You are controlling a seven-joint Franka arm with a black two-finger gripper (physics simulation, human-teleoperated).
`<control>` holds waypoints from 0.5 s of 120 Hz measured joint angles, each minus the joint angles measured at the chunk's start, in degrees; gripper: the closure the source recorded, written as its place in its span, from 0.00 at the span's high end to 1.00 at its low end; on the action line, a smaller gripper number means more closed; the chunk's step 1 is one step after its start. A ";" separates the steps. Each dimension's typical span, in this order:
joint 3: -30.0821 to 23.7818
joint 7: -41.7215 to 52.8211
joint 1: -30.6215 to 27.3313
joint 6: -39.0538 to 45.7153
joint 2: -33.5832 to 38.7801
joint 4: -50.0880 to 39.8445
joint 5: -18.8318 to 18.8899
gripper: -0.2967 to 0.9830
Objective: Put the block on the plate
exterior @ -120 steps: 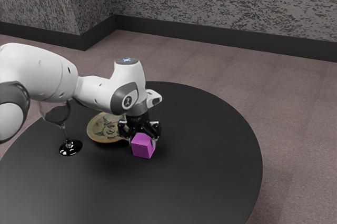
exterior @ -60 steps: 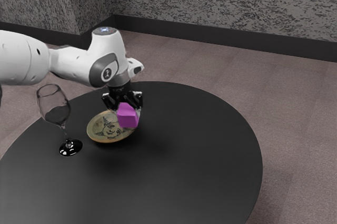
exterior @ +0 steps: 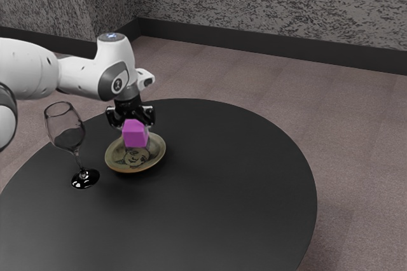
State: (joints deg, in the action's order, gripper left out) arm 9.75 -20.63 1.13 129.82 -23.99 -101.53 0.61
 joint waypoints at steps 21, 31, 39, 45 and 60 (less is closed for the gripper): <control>0.00 1.82 0.10 -0.08 1.29 -0.52 -0.53 0.68; -0.29 2.53 0.78 -0.62 3.20 -0.93 -0.65 0.71; -1.10 3.06 1.22 -2.66 6.13 -1.09 -0.63 0.72; -1.71 3.76 1.43 -4.66 8.79 -1.11 -0.56 0.73; -2.07 5.82 3.06 -9.94 15.30 -0.92 -0.10 0.75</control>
State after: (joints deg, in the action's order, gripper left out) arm 7.68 -14.81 4.19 119.89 -8.68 -102.44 0.51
